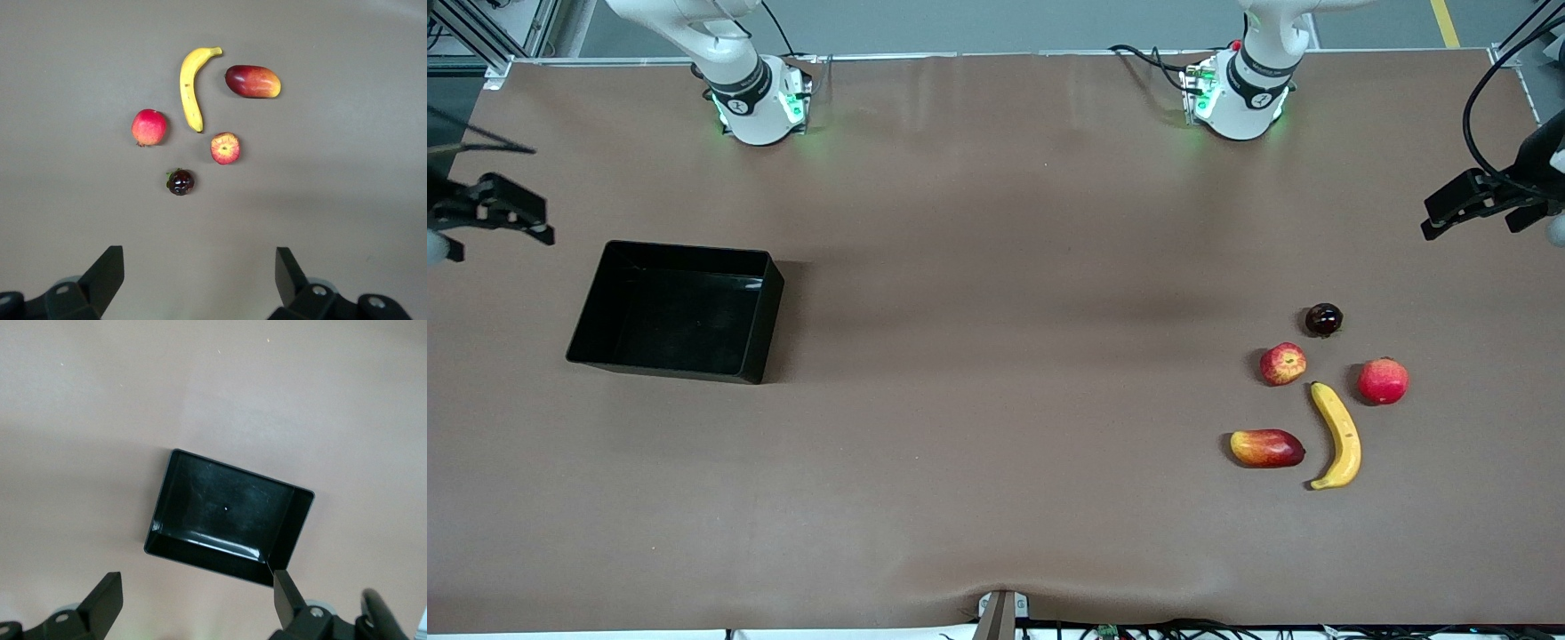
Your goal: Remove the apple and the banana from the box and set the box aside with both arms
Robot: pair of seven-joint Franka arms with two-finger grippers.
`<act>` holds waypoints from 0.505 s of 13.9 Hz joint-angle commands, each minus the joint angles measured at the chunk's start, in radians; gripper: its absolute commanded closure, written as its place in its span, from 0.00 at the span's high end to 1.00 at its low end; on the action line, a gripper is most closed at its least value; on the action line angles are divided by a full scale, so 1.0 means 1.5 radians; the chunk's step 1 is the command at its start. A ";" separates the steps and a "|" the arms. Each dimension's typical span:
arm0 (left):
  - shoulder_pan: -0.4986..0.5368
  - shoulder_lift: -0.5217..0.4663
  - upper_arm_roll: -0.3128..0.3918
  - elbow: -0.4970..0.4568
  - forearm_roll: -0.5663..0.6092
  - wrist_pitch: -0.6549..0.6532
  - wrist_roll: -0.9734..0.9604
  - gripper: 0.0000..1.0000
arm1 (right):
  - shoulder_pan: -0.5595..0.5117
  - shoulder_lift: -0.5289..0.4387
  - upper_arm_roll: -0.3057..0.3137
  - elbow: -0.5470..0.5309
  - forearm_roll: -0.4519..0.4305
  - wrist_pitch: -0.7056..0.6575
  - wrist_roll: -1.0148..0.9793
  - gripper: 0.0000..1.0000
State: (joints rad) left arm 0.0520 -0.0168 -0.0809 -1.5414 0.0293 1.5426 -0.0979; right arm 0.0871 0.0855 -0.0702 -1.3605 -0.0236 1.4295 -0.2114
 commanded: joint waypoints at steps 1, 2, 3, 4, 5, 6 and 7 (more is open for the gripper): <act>-0.001 -0.006 -0.012 0.003 -0.012 -0.017 0.002 1.00 | -0.010 -0.148 -0.006 -0.230 -0.010 0.093 -0.001 1.00; 0.000 -0.007 -0.018 0.003 -0.011 -0.017 0.003 1.00 | -0.011 -0.159 -0.007 -0.252 -0.010 0.092 -0.001 1.00; 0.000 -0.006 -0.018 0.005 -0.009 -0.017 -0.001 1.00 | -0.012 -0.159 -0.011 -0.253 -0.004 0.091 0.006 1.00; -0.001 -0.006 -0.019 0.008 -0.009 -0.017 -0.005 1.00 | -0.018 -0.156 -0.025 -0.245 0.028 0.092 0.007 1.00; -0.001 -0.006 -0.022 0.007 -0.008 -0.018 -0.005 1.00 | -0.028 -0.155 -0.034 -0.234 0.069 0.090 0.007 1.00; 0.001 -0.006 -0.026 0.007 -0.009 -0.019 -0.004 1.00 | -0.043 -0.151 -0.034 -0.227 0.082 0.090 0.006 1.00; 0.003 -0.006 -0.026 0.008 -0.009 -0.019 -0.002 1.00 | -0.047 -0.148 -0.034 -0.215 0.083 0.091 0.006 1.00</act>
State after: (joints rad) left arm 0.0503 -0.0168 -0.1135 -1.5398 0.0291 1.5348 -0.1007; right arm 0.0462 -0.1234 -0.1234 -1.6909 0.0661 1.5594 -0.2074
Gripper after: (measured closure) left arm 0.000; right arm 0.000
